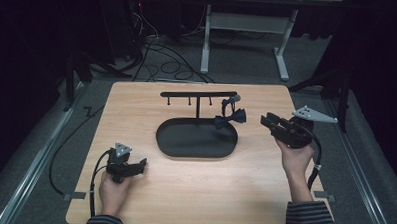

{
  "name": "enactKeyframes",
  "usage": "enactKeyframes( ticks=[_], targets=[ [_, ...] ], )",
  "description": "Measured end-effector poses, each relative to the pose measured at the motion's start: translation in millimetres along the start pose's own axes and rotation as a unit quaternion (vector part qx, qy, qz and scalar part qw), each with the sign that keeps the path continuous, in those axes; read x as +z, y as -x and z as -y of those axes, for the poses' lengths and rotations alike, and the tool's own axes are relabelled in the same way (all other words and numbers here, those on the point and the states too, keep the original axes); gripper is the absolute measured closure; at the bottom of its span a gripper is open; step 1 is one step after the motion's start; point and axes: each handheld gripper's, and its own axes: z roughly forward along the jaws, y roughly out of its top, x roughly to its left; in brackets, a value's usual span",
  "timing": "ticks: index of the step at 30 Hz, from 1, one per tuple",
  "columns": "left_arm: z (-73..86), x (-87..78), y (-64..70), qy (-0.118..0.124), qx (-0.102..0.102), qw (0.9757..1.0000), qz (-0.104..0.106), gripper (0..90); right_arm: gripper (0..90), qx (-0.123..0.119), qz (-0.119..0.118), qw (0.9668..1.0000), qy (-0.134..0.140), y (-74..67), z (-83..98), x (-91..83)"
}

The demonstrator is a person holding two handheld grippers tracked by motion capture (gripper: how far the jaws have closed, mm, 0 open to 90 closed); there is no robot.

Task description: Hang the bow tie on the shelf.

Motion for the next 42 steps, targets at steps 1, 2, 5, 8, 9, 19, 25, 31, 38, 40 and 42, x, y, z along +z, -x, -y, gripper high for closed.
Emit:
enactKeyframes(
  ticks=[1, 2, 5, 8, 9, 19, 25, 31, 38, 40, 42],
  targets=[
    [0.0, 0.0, 0.0, 0.000, 0.000, 1.0000, 0.000, 19.9, 68.5, 0.003, 0.000, 1.0000, -0.001, 0.6, 1.7, -2.0],
    [0.0, 0.0, 0.0, 0.000, 0.000, 1.0000, 0.000, 19.9, 68.5, 0.003, 0.000, 1.0000, -0.001, 0.6, 1.7, -2.0],
    [0.0, 0.0, 0.0, 0.000, 0.000, 1.0000, 0.000, 19.9, 68.1, 0.012, -0.005, 0.9999, -0.002, 2.4, 5.7, -5.4],
    [0.0, 0.0, 0.0, 0.000, 0.000, 1.0000, 0.000, 19.9, 67.6, 0.018, -0.012, 0.9998, 0.000, 3.3, 9.3, -8.6],
    [0.0, 0.0, 0.0, 0.000, 0.000, 1.0000, 0.000, 19.9, 67.6, 0.020, -0.012, 0.9997, 0.000, 3.4, 10.9, -10.0],
    [0.0, 0.0, 0.0, 0.000, 0.000, 1.0000, 0.000, 19.9, 67.2, 0.033, -0.012, 0.9994, 0.001, 6.9, 22.7, -17.0],
    [0.0, 0.0, 0.0, 0.000, 0.000, 1.0000, 0.000, 19.9, 67.2, 0.042, -0.014, 0.9990, -0.002, 8.8, 31.7, -14.6],
    [0.0, 0.0, 0.0, 0.000, 0.000, 1.0000, 0.000, 19.9, 67.2, 0.046, -0.015, 0.9988, -0.004, 9.4, 37.5, -13.4],
    [0.0, 0.0, 0.1, 0.000, 0.000, 1.0000, 0.000, 19.9, 67.0, 0.052, -0.016, 0.9985, -0.004, 10.1, 44.9, -15.6],
    [0.0, 0.0, 0.1, 0.000, 0.000, 1.0000, 0.000, 19.9, 67.0, 0.057, -0.014, 0.9983, -0.006, 10.1, 47.5, -16.8],
    [0.0, 0.0, 0.1, 0.000, 0.000, 1.0000, 0.000, 19.9, 67.0, 0.058, -0.014, 0.9982, -0.006, 10.4, 50.1, -17.9]
  ],
)
